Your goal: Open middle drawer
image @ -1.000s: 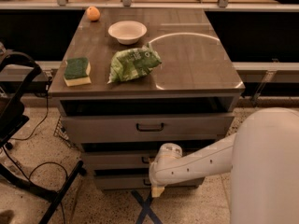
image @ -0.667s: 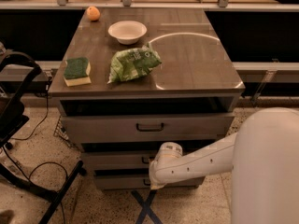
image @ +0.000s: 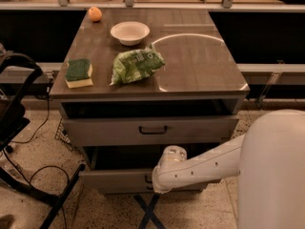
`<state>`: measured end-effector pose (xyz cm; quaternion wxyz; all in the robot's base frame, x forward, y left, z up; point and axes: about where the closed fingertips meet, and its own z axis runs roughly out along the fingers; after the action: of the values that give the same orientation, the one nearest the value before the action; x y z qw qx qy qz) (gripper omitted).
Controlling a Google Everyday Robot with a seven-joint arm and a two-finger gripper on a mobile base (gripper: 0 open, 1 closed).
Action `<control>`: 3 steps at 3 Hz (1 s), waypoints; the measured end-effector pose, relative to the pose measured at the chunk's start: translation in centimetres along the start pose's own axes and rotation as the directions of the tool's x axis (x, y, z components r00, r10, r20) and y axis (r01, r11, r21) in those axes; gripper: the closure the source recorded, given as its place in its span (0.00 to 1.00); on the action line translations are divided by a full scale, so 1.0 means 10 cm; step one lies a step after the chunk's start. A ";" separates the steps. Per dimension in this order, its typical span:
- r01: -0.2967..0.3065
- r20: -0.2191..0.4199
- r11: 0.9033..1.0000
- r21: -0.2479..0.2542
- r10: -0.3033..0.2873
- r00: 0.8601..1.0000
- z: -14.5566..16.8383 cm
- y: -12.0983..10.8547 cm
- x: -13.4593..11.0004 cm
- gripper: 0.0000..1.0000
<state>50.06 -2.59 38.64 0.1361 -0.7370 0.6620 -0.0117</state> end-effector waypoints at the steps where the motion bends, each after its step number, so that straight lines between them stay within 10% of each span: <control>1: -0.001 0.000 1.000 -0.001 0.001 1.000 0.00 0.02 0.01 1.00; 3: -0.065 0.010 0.998 0.005 0.064 0.998 -0.24 0.57 0.20 1.00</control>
Offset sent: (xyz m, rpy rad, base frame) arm -0.0305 -0.0138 -0.0048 0.0001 0.0182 -0.0313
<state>44.32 -5.50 39.41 0.1416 -0.7149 0.6847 -0.0055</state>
